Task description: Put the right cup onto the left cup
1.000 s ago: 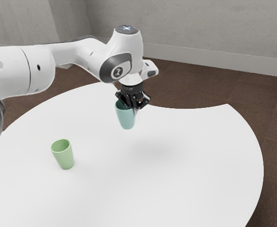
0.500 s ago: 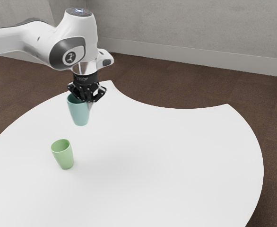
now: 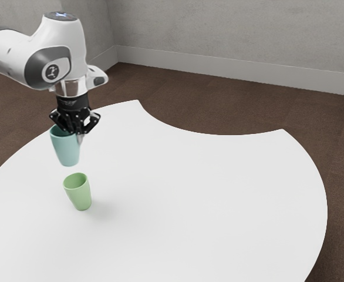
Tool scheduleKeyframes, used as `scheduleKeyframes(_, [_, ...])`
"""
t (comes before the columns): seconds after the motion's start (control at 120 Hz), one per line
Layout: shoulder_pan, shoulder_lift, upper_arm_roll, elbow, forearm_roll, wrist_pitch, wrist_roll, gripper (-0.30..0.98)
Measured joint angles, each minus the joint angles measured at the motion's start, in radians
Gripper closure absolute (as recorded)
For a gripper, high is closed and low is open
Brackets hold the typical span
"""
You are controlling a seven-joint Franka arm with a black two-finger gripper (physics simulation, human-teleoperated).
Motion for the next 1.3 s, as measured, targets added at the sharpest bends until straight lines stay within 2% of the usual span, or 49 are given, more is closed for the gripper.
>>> scheduleKeyframes(0.567, [0.022, 0.125, 0.047, 0.074, 0.022, 0.042, 0.05, 0.78])
scheduleKeyframes(1.3, [0.032, 0.137, 0.045, -0.064, 0.006, 0.194, 0.071, 0.78])
